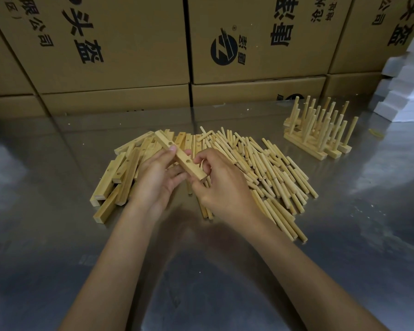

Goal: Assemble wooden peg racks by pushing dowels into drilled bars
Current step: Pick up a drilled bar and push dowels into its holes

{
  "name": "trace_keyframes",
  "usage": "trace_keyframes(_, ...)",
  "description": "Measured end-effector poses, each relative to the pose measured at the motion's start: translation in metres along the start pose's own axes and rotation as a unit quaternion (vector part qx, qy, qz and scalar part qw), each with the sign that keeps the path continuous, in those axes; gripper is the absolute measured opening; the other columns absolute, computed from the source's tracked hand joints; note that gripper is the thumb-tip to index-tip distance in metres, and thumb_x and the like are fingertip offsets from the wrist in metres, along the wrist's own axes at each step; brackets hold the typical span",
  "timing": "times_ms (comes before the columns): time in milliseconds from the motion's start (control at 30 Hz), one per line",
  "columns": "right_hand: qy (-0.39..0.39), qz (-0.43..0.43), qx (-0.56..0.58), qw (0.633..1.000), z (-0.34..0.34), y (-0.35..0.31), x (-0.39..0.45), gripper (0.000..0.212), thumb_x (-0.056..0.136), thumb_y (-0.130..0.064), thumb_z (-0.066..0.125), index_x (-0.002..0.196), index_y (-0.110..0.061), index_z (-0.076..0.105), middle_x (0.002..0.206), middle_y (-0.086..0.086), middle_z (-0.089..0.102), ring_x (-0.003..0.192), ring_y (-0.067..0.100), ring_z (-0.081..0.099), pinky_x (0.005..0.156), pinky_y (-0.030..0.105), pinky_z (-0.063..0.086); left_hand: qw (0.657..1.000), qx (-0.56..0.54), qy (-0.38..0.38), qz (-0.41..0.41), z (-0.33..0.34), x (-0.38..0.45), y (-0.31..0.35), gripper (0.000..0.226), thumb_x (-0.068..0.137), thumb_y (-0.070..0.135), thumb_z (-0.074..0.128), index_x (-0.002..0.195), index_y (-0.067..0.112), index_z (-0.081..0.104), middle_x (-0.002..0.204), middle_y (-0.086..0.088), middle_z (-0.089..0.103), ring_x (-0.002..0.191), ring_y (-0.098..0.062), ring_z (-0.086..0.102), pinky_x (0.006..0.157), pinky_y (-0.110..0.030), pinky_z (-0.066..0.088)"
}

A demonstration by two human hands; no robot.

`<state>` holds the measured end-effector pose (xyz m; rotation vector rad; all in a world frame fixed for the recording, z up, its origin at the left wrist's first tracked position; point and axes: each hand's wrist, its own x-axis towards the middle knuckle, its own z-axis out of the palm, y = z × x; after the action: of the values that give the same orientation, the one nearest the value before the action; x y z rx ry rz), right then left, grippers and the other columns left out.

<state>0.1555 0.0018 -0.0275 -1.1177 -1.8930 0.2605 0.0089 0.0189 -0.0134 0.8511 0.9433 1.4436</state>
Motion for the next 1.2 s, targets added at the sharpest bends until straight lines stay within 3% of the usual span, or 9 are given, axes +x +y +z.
trace_keyframes(167,0.022,-0.034,-0.009,0.999,0.004,0.000,-0.002,0.031,0.083,-0.020,0.071,0.109,-0.026,0.055,0.086,-0.029,0.038,0.075,-0.012,0.046,0.053,0.009,0.031,0.999,-0.032,-0.019,0.004,0.002,-0.003,0.005,0.022,0.106,0.012,0.046,0.127,0.007,0.051,0.121,-0.019,0.071,0.107,-0.033,0.070,0.090,-0.045,0.060)
trace_keyframes(267,0.010,-0.037,0.050,0.998,0.004,0.000,-0.002,0.028,0.083,-0.029,0.073,0.106,-0.026,0.057,0.093,-0.020,0.047,0.079,-0.003,0.049,0.061,0.014,0.041,0.998,-0.048,-0.043,0.001,0.002,-0.005,0.007,0.020,0.106,0.011,0.040,0.123,0.009,0.051,0.121,-0.018,0.070,0.097,-0.029,0.069,0.085,-0.045,0.061)
trace_keyframes(367,0.002,0.026,0.152,0.988,0.002,-0.002,0.000,0.019,0.086,-0.035,0.069,0.101,-0.027,0.060,0.098,-0.010,0.058,0.078,0.010,0.052,0.065,0.029,0.050,0.995,-0.082,-0.049,-0.008,0.001,-0.006,0.009,0.029,0.106,0.008,0.036,0.132,0.007,0.049,0.122,-0.019,0.069,0.102,-0.032,0.071,0.090,-0.048,0.058)
trace_keyframes(433,0.038,0.075,0.217,0.973,-0.002,-0.001,0.003,0.004,0.092,-0.029,0.064,0.094,-0.026,0.063,0.092,-0.009,0.063,0.075,0.008,0.055,0.066,0.023,0.048,0.993,-0.113,-0.041,-0.018,0.001,-0.006,0.009,0.033,0.106,0.006,0.035,0.136,0.007,0.048,0.121,-0.021,0.068,0.106,-0.034,0.069,0.093,-0.048,0.057)
trace_keyframes(500,0.067,0.124,0.230,0.963,-0.010,0.006,0.007,0.007,0.095,-0.023,0.058,0.092,-0.026,0.064,0.086,-0.012,0.064,0.070,0.000,0.055,0.063,0.015,0.044,0.990,-0.133,-0.035,-0.027,0.001,-0.006,0.010,0.033,0.105,0.005,0.036,0.133,0.006,0.052,0.107,-0.017,0.068,0.089,-0.027,0.070,0.078,-0.041,0.061)
trace_keyframes(700,-0.087,0.187,-0.006,0.979,-0.025,0.037,0.011,0.011,0.092,-0.021,0.056,0.092,-0.022,0.067,0.084,-0.007,0.066,0.080,0.013,0.063,0.074,0.035,0.054,0.994,-0.091,-0.015,-0.064,-0.001,-0.005,0.008,0.036,0.102,0.015,0.042,0.135,0.006,0.052,0.081,-0.006,0.062,0.061,-0.014,0.057,0.052,-0.026,0.053)
trace_keyframes(900,-0.177,0.141,-0.136,0.965,-0.005,0.034,-0.001,0.011,0.088,-0.041,0.063,0.087,-0.030,0.059,0.075,-0.011,0.062,0.076,0.013,0.061,0.061,0.029,0.036,0.997,-0.028,-0.005,-0.071,-0.005,-0.002,0.005,0.029,0.104,0.024,0.041,0.126,0.013,0.056,0.069,-0.002,0.057,0.055,-0.014,0.051,0.046,-0.025,0.048)
trace_keyframes(1100,-0.081,0.088,-0.176,0.977,0.021,0.037,-0.005,0.034,0.092,-0.050,0.060,0.109,-0.021,0.063,0.102,-0.001,0.060,0.091,0.020,0.059,0.064,0.029,0.038,0.997,0.005,0.007,-0.081,-0.007,-0.001,0.000,0.034,0.103,0.030,0.045,0.124,0.011,0.064,0.067,-0.001,0.057,0.052,-0.013,0.049,0.046,-0.026,0.047)
trace_keyframes(1200,-0.075,0.092,-0.166,0.979,0.028,0.037,0.000,0.025,0.094,-0.041,0.061,0.108,-0.021,0.067,0.105,-0.001,0.057,0.093,0.020,0.059,0.066,0.029,0.042,0.996,0.009,0.017,-0.085,-0.008,-0.001,-0.001,0.036,0.103,0.030,0.044,0.126,0.009,0.063,0.067,-0.001,0.056,0.052,-0.013,0.048,0.045,-0.026,0.046)
